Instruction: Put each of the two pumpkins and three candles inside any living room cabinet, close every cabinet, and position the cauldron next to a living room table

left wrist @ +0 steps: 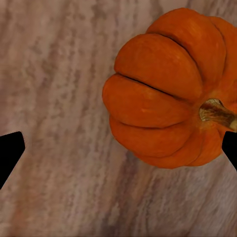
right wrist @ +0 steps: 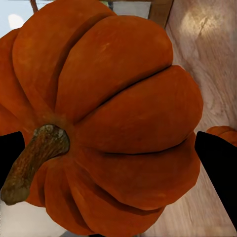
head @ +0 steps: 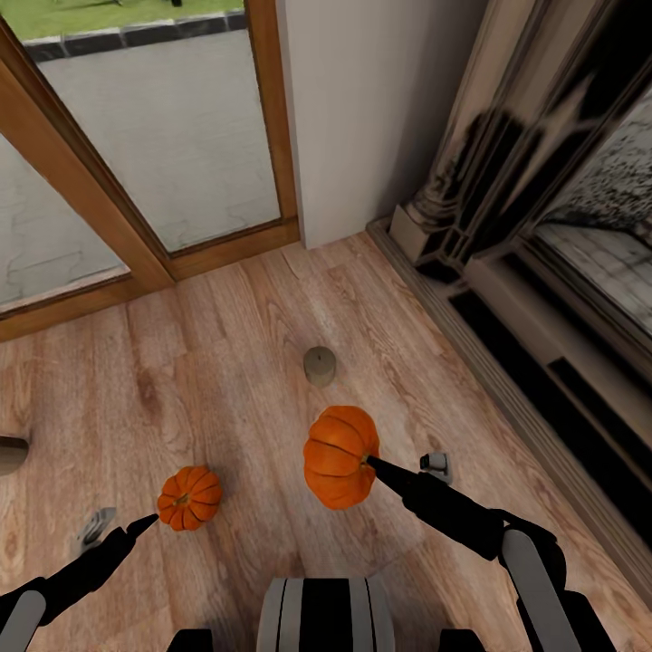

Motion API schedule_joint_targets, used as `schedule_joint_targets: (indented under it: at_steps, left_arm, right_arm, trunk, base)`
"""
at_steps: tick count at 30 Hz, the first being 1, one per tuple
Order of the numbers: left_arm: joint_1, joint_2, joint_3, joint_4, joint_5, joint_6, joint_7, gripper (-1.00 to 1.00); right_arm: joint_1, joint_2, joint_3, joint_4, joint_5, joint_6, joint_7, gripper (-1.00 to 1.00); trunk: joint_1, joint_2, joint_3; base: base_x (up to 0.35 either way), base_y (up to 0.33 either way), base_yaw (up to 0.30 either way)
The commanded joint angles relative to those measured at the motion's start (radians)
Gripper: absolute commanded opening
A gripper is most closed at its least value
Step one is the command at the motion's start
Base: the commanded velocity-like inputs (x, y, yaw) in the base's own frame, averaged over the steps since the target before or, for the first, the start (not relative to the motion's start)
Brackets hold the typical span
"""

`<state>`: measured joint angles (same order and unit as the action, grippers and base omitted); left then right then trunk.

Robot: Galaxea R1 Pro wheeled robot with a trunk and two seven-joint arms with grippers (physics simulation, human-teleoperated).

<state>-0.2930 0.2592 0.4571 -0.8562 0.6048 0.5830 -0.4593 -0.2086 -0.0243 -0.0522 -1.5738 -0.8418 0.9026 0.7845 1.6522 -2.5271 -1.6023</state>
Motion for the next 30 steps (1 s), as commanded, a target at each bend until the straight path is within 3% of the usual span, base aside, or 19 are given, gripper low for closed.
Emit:
schedule_joint_targets:
  at_steps: [1,7,30]
  left_arm:
    - [0.000,0.000,0.000,0.000,0.000,0.000,-0.002,1.00]
    - [0.000,0.000,0.000,0.000,0.000,0.001,-0.008,1.00]
    - [0.000,0.001,0.000,0.000,0.000,0.001,-0.009,1.00]
  right_arm:
    - [0.000,0.000,0.000,0.000,0.000,0.000,-0.001,-1.00]
    - [0.000,0.001,0.001,0.000,0.000,-0.004,-0.008,-1.00]
    - [0.000,0.001,0.002,0.001,0.006,-0.011,-0.009,-1.00]
  trunk:
    - [0.000,0.000,0.000]
    - [0.003,-0.001,-0.023]
    - [0.003,-0.001,-0.023]
  base:
    - [0.000,0.000,0.000]
    - [0.000,0.000,0.000]
    - [0.002,-0.041,0.000]
